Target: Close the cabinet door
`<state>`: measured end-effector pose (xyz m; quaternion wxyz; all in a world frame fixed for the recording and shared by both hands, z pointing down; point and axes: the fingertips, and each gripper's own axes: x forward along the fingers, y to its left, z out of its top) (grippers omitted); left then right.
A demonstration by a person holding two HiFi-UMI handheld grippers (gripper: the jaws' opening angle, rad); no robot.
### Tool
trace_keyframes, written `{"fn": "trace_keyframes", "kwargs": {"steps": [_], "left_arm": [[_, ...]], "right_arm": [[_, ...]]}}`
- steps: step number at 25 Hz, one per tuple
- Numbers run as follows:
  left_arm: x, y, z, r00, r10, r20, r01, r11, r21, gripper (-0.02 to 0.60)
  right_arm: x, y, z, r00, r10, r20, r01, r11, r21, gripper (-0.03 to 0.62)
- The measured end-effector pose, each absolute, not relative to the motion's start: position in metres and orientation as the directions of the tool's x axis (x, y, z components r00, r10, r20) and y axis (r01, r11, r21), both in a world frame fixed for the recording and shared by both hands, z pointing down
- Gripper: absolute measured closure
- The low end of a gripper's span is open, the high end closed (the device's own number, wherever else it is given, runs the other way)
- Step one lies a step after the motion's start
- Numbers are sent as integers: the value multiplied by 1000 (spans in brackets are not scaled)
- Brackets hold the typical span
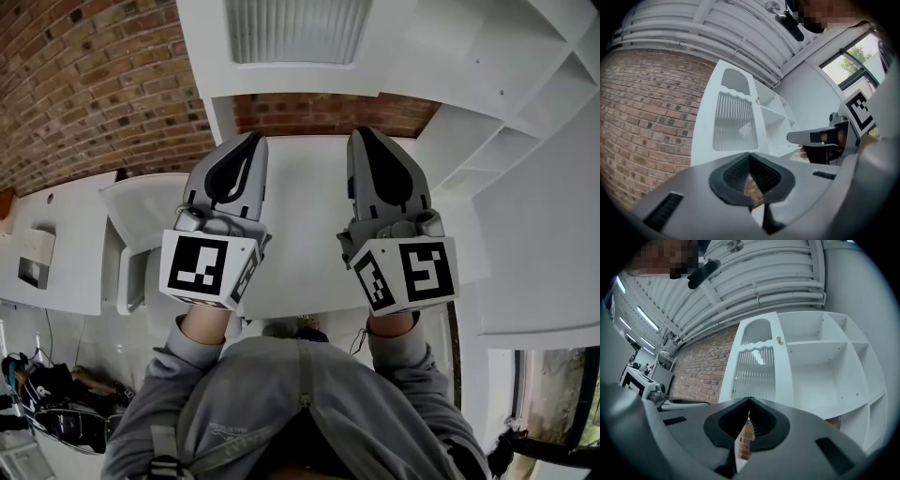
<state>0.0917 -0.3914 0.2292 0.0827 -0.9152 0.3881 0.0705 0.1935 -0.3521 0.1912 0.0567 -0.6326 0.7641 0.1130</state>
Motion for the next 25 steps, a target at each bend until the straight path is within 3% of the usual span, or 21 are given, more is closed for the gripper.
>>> {"fn": "trace_keyframes", "kwargs": {"steps": [13,25], "left_arm": [[51,-368,252,623,-764,-166,-781,-618,-85,575],[56,-371,273,608,-784,-127,-794,-603,-78,575]], "right_arm": [[164,-339,230,-189,-963,-191,-980,173,97,568],[171,-345,250,-191,-969,-156,-978,175,110,569]]}}
